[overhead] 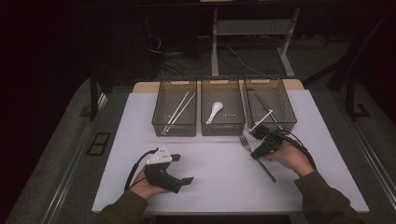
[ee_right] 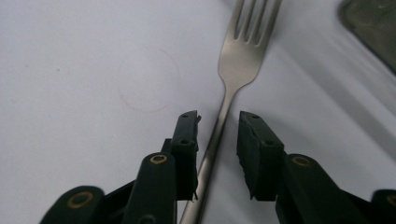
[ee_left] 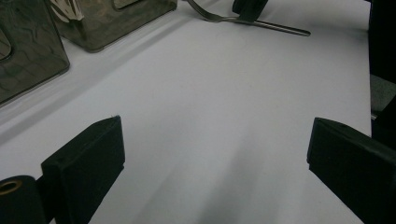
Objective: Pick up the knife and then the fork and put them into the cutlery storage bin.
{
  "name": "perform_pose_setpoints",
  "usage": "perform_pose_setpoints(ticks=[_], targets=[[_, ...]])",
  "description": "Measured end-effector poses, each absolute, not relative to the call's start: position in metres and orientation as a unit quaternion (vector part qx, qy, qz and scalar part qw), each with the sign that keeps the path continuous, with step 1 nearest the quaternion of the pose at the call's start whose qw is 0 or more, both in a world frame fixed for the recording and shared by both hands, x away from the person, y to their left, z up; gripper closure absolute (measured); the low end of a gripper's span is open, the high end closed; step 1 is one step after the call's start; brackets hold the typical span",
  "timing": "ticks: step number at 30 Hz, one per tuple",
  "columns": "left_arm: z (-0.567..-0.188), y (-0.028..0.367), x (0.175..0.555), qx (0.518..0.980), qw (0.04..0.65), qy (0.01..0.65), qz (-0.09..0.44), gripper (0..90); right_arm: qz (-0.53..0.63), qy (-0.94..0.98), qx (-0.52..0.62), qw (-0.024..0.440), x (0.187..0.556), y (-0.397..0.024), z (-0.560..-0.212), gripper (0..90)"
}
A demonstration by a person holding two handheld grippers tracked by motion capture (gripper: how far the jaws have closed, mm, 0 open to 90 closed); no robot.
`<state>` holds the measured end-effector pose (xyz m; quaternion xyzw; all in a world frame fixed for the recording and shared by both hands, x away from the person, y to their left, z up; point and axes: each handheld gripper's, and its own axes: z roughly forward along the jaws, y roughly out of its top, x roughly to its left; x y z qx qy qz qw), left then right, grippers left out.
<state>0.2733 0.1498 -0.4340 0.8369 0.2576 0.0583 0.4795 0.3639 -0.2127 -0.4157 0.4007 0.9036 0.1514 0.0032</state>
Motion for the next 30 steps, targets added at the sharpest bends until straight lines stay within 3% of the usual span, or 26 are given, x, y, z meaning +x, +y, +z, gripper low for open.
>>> perform_pose_setpoints(ticks=[13,16,30], targets=[[-0.434,0.149,0.273,0.839,0.477,0.257,0.057,3.0,0.086,0.926,0.367,0.036,0.365,-0.195,-0.42,77.5],[-0.434,0.149,0.273,0.838,0.478,0.257,0.057,3.0,0.082,0.932,0.351,0.043,0.365,-0.195,-0.42,84.5],[-0.434,0.15,0.273,0.838,0.478,0.257,0.059,3.0,0.11,0.933,0.341,0.036,0.364,-0.204,-0.417,85.0]])
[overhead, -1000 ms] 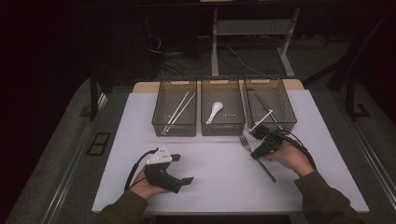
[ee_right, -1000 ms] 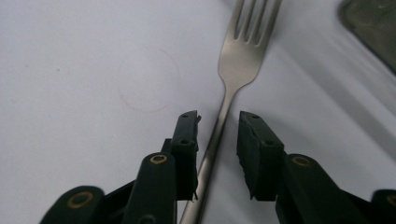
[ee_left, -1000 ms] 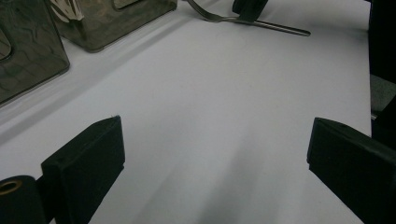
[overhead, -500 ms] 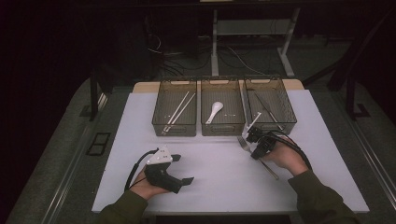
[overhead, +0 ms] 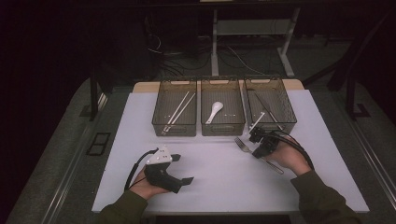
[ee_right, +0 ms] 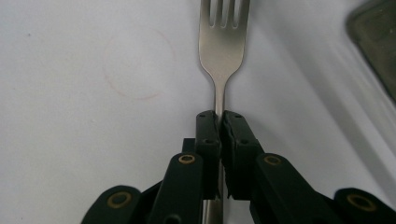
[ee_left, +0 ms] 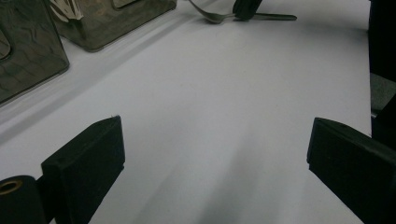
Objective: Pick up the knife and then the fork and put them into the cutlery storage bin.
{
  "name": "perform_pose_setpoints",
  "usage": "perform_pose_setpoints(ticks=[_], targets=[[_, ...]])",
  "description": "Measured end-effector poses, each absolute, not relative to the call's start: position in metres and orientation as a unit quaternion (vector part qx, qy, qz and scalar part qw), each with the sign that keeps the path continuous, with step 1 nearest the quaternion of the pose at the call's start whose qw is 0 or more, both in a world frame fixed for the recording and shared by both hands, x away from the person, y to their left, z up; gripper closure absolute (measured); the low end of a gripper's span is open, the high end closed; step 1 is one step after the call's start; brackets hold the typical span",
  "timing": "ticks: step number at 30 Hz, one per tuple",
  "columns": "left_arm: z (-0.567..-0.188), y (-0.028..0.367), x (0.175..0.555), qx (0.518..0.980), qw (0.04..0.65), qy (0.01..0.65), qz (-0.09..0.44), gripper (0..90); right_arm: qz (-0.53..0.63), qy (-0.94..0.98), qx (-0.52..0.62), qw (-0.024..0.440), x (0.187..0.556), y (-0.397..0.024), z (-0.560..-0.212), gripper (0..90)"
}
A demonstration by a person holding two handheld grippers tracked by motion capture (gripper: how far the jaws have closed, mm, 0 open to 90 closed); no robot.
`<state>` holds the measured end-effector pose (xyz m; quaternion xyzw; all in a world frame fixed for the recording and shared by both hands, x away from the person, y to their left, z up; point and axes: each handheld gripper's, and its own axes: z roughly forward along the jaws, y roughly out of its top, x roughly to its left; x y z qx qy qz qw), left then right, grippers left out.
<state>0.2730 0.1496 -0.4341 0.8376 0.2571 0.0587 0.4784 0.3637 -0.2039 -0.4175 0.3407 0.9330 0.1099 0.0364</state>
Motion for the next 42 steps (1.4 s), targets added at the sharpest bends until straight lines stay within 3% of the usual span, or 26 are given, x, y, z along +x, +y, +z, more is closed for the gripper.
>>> perform_pose_setpoints(ticks=[21,42], targets=[[-0.433,0.15,0.273,0.838,0.479,0.256,0.06,3.0,0.32,0.871,0.371,0.046,0.36,-0.264,-0.377,85.0],[-0.434,0.15,0.273,0.837,0.479,0.257,0.06,3.2,0.475,0.754,0.421,0.168,0.369,-0.315,-0.34,85.0]])
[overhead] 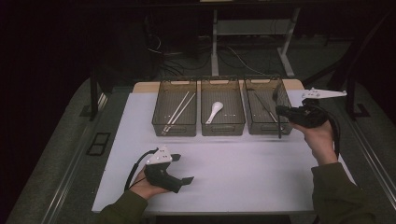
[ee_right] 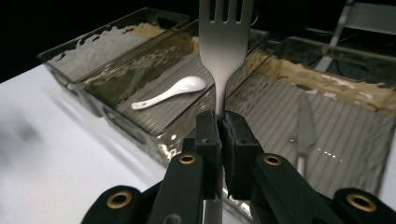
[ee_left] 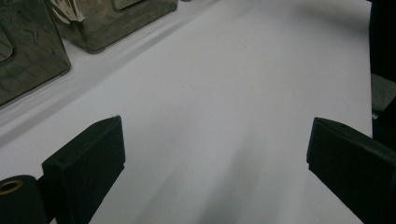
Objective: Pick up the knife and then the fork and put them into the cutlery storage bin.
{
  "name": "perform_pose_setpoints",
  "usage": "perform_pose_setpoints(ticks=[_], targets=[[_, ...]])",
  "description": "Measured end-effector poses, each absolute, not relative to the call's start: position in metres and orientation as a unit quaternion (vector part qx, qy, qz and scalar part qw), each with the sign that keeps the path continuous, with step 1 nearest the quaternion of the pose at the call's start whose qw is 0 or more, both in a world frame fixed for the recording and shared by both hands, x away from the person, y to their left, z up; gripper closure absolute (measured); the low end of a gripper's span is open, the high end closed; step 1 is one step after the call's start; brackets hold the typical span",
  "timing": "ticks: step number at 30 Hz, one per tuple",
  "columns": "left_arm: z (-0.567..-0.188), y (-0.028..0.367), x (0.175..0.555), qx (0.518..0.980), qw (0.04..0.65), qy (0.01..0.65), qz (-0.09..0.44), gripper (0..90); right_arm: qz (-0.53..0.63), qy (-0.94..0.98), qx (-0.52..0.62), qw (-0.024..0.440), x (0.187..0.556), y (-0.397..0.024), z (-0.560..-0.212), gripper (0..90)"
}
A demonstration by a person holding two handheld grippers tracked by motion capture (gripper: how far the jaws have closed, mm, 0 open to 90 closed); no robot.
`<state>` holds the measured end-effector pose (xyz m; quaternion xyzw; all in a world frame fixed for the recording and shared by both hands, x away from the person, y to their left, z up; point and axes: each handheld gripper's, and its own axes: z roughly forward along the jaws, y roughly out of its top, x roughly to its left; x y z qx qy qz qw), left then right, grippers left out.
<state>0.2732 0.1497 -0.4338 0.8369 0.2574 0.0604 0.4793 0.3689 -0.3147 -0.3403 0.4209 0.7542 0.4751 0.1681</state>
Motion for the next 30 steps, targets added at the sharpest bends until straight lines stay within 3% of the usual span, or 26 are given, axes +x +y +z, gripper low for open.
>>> perform_pose_setpoints(ticks=[15,30], targets=[[-0.434,0.15,0.273,0.837,0.48,0.257,0.06,3.2,0.475,0.739,0.427,0.214,0.397,-0.324,-0.318,85.0],[-0.433,0.15,0.273,0.837,0.48,0.257,0.06,3.3,0.434,0.746,0.456,0.217,0.433,-0.327,-0.323,85.0]])
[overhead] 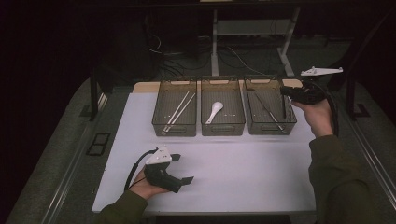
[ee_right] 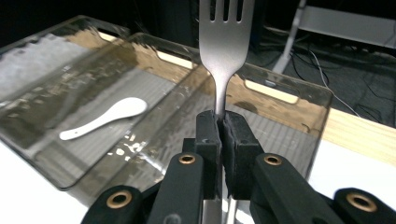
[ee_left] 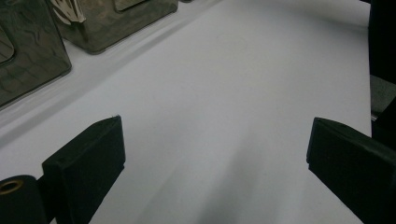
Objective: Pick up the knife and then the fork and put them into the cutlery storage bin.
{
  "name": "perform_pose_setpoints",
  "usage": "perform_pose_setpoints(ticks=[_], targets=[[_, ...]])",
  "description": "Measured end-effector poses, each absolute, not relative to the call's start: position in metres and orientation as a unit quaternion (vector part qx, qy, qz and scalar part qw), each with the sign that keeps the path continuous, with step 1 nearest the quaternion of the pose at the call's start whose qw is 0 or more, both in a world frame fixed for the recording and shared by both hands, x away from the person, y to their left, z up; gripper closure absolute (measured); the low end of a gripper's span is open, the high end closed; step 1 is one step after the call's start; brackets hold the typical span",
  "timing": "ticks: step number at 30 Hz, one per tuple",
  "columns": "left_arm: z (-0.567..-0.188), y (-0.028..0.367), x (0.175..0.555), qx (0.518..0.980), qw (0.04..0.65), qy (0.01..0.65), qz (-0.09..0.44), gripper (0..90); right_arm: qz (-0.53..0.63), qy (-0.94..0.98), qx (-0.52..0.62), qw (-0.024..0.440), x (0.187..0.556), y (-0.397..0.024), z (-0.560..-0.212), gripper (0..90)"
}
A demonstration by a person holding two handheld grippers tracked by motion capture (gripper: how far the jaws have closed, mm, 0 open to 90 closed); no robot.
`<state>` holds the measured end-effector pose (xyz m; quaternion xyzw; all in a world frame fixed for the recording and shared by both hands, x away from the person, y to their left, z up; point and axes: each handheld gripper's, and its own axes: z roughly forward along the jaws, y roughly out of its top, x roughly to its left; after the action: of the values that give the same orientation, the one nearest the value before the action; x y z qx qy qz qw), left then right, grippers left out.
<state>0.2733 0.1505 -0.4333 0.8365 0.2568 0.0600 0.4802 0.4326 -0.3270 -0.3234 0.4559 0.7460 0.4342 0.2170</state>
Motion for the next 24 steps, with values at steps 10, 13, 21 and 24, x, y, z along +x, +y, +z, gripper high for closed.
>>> perform_pose_setpoints(ticks=[10,13,21,24], targets=[[-0.433,0.151,0.273,0.836,0.48,0.257,0.06,3.3,0.386,0.762,0.48,0.2,0.447,-0.331,-0.344,85.0],[-0.433,0.15,0.273,0.837,0.48,0.257,0.059,3.3,0.375,0.767,0.484,0.193,0.448,-0.331,-0.35,84.9],[-0.433,0.15,0.273,0.837,0.48,0.257,0.059,3.3,0.346,0.777,0.493,0.183,0.452,-0.332,-0.365,85.0],[-0.433,0.15,0.273,0.836,0.48,0.257,0.059,3.3,0.336,0.782,0.494,0.178,0.453,-0.331,-0.368,85.0]])
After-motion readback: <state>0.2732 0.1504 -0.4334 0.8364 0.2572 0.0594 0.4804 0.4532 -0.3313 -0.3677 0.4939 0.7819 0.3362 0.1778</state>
